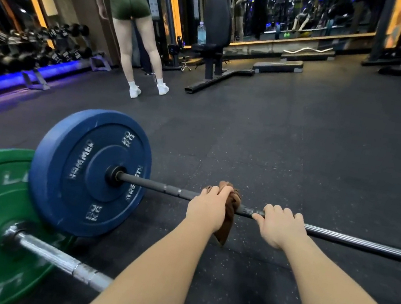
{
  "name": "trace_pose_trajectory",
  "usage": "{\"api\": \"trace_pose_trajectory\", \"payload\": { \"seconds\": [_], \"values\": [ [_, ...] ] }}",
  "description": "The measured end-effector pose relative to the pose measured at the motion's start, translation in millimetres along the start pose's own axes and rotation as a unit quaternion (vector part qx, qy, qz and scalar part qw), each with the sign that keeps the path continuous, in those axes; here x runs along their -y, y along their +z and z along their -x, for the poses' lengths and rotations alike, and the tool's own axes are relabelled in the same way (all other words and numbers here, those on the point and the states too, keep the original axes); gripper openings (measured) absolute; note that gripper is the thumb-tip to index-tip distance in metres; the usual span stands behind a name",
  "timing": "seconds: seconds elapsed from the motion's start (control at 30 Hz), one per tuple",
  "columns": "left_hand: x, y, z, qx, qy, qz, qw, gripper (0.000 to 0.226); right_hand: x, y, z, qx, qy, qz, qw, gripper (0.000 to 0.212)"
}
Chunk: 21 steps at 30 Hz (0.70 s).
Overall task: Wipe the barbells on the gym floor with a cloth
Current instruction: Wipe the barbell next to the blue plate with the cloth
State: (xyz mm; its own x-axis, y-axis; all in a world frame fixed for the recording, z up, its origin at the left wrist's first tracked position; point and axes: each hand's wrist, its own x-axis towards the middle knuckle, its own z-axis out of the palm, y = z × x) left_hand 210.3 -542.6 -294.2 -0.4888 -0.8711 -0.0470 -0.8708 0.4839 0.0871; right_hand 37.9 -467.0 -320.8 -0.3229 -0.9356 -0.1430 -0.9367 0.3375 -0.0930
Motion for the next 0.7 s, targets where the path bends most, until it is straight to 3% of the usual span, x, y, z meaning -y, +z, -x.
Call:
{"api": "trace_pose_trajectory", "payload": {
  "seconds": [0.23,0.37,0.57,0.7],
  "values": [
    [24.5,11.6,-25.4,-0.048,0.034,-0.008,0.998,0.037,-2.3,7.0,-0.6,-0.019,-0.009,0.004,1.000,0.049],
    [58.3,7.4,-40.5,-0.046,-0.017,0.056,0.997,0.034,-0.3,15.4,0.5,-0.044,-0.012,0.019,0.999,0.048],
    [134.6,5.6,-63.9,-0.054,-0.124,0.010,0.991,0.032,-0.2,18.4,-2.1,-0.040,-0.013,0.042,0.998,0.049],
    [104.1,20.0,-62.8,-0.103,-0.088,0.024,0.990,0.034,0.2,21.6,-1.5,-0.063,-0.012,0.068,0.996,0.047]
  ]
}}
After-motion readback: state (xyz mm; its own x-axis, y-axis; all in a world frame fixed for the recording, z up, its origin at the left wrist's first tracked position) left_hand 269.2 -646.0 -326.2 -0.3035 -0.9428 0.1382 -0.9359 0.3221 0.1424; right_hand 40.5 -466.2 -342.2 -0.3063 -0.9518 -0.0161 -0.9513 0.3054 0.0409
